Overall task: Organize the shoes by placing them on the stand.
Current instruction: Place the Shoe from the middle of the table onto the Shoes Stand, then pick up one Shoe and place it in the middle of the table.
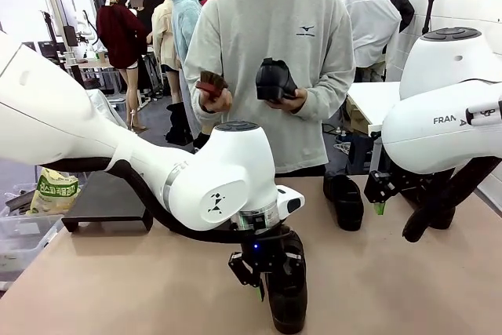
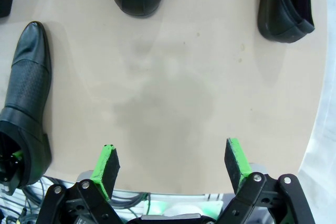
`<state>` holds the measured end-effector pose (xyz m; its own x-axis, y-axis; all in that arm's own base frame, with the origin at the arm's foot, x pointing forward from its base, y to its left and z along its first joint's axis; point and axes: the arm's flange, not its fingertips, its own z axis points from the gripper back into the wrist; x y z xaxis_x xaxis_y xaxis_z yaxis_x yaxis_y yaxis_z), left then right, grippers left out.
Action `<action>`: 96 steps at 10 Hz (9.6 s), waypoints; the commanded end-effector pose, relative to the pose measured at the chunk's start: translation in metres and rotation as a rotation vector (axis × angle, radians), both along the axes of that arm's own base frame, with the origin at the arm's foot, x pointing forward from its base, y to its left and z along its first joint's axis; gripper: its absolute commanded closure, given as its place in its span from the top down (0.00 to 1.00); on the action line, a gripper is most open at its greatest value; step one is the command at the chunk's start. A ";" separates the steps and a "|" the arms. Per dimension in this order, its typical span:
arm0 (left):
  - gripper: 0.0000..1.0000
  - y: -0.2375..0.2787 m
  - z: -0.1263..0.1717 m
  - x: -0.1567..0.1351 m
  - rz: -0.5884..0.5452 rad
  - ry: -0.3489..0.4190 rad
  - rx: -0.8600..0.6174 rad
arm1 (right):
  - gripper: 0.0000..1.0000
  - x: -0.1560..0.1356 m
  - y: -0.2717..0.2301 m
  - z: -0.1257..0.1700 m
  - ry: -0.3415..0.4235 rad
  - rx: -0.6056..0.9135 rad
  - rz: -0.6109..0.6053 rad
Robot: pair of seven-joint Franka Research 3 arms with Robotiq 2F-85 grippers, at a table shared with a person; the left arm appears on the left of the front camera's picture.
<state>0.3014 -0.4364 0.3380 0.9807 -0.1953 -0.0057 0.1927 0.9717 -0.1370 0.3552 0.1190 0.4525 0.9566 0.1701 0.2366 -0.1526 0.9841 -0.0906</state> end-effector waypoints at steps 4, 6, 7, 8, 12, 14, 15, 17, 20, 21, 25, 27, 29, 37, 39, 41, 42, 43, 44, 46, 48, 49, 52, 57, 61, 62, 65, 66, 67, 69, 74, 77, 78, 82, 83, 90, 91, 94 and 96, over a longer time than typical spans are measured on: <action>0.00 -0.014 -0.008 0.003 -0.014 -0.011 0.005 | 1.00 -0.001 0.001 -0.001 0.000 0.004 -0.014; 0.00 -0.012 0.003 -0.003 -0.048 0.023 0.014 | 1.00 -0.001 0.001 -0.001 0.000 0.004 -0.014; 0.00 -0.007 0.011 -0.004 -0.047 0.025 0.013 | 1.00 -0.001 0.001 -0.001 0.000 0.004 -0.014; 0.00 0.000 0.020 -0.003 -0.030 0.031 0.025 | 1.00 -0.001 0.001 -0.001 0.000 0.004 -0.014; 0.00 0.090 0.085 -0.021 0.006 -0.064 -0.058 | 1.00 -0.001 0.001 -0.001 0.000 0.004 -0.014; 0.00 0.160 0.106 -0.025 0.070 -0.153 -0.118 | 1.00 -0.001 0.001 -0.001 0.000 0.004 -0.014; 0.00 0.198 0.114 -0.021 0.075 -0.193 -0.136 | 1.00 -0.001 0.001 -0.001 0.000 0.004 -0.014; 0.00 0.277 0.129 -0.005 0.091 -0.298 -0.103 | 1.00 -0.001 0.001 -0.001 0.000 0.004 -0.014; 0.00 0.366 0.146 0.020 0.138 -0.416 0.011 | 1.00 -0.001 0.001 -0.001 0.000 0.004 -0.014; 0.00 0.388 0.146 0.027 0.145 -0.432 0.036 | 1.00 -0.001 0.001 -0.001 0.000 0.004 -0.014; 0.00 0.412 0.160 0.045 0.136 -0.407 0.033 | 1.00 -0.001 0.001 -0.001 0.000 0.004 -0.014; 0.00 0.412 0.160 0.045 0.136 -0.407 0.033 | 1.00 -0.001 0.001 -0.001 0.000 0.004 -0.014; 0.00 0.417 0.151 0.060 0.148 -0.427 0.095 | 1.00 -0.001 0.001 -0.001 0.000 0.004 -0.014; 0.00 0.511 0.126 0.172 0.182 -0.461 0.024 | 1.00 -0.001 0.001 -0.001 0.000 0.004 -0.014; 0.00 0.518 0.120 0.190 0.195 -0.435 -0.021 | 1.00 -0.001 0.001 -0.001 0.000 0.004 -0.014; 0.00 0.521 0.109 0.202 0.222 -0.415 -0.048 | 1.00 -0.001 0.001 -0.001 0.000 0.004 -0.014; 0.00 0.521 0.105 0.207 0.238 -0.406 -0.052 | 1.00 -0.001 0.001 -0.001 0.000 0.004 -0.014; 0.00 0.520 0.101 0.210 0.247 -0.393 -0.055 | 1.00 -0.001 0.001 -0.001 0.000 0.004 -0.014; 0.00 0.521 0.098 0.214 0.255 -0.385 -0.055 | 1.00 -0.001 0.001 -0.001 0.000 0.004 -0.014; 0.00 0.522 0.092 0.216 0.266 -0.368 -0.059 | 1.00 -0.001 0.001 -0.001 0.000 0.004 -0.014; 0.00 0.518 0.087 0.217 0.257 -0.347 -0.053 | 1.00 -0.001 0.001 -0.001 0.000 0.004 -0.014; 0.00 0.517 0.085 0.218 0.261 -0.337 -0.047 | 1.00 -0.001 0.001 -0.001 0.000 0.004 -0.014; 0.00 0.516 0.083 0.219 0.265 -0.334 -0.046 | 1.00 -0.001 0.001 -0.001 0.000 0.004 -0.014; 0.15 0.514 0.083 0.223 0.310 -0.310 -0.022 | 1.00 -0.001 0.001 -0.001 0.000 0.004 -0.014; 0.95 0.514 0.084 0.224 0.307 -0.305 0.007 | 1.00 -0.001 0.001 -0.001 0.000 0.004 -0.014; 1.00 0.514 0.087 0.223 0.313 -0.312 0.018 | 1.00 -0.001 0.001 -0.001 0.000 0.004 -0.014; 1.00 0.504 0.112 0.197 0.274 -0.378 0.032 | 1.00 -0.001 0.001 -0.001 0.000 0.004 -0.014; 1.00 0.500 0.121 0.186 0.245 -0.403 0.029 | 1.00 -0.001 0.001 -0.001 0.000 0.004 -0.014; 1.00 0.500 0.126 0.180 0.245 -0.426 0.025 | 1.00 -0.001 0.001 -0.001 0.000 0.004 -0.014; 1.00 0.498 0.137 0.168 0.241 -0.468 0.020 | 1.00 -0.001 0.001 -0.001 0.000 0.004 -0.014; 1.00 0.499 0.133 0.186 0.251 -0.420 0.018 | 1.00 -0.001 0.001 -0.001 0.000 0.004 -0.014; 1.00 0.499 0.133 0.186 0.251 -0.420 0.018 | 1.00 -0.001 0.001 -0.001 0.000 0.004 -0.014; 1.00 0.499 0.133 0.186 0.251 -0.420 0.018 | 1.00 -0.001 0.001 -0.001 0.000 0.004 -0.014; 1.00 0.452 0.169 0.136 0.130 -0.604 -0.172 | 1.00 -0.001 0.001 -0.001 0.000 0.004 -0.014; 1.00 0.445 0.188 0.115 0.095 -0.632 -0.191 | 1.00 -0.001 0.001 -0.001 0.000 0.004 -0.014; 1.00 0.337 0.172 0.045 0.070 -0.422 -0.259 | 1.00 -0.001 0.001 -0.001 0.000 0.004 -0.014; 1.00 0.322 0.163 0.040 0.078 -0.388 -0.264 | 1.00 -0.001 0.001 -0.001 0.000 0.004 -0.014; 1.00 0.302 0.136 0.023 0.066 -0.239 -0.179 | 1.00 -0.001 0.001 -0.001 0.000 0.004 -0.014; 1.00 0.298 0.124 0.016 0.014 -0.162 -0.156 | 1.00 -0.001 0.001 -0.001 0.000 0.004 -0.014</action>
<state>0.3330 -0.1438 0.4745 0.9656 -0.1480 0.2137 0.2046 0.9398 -0.2737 0.3550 0.1192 0.4530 0.9561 0.1706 0.2382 -0.1522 0.9839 -0.0936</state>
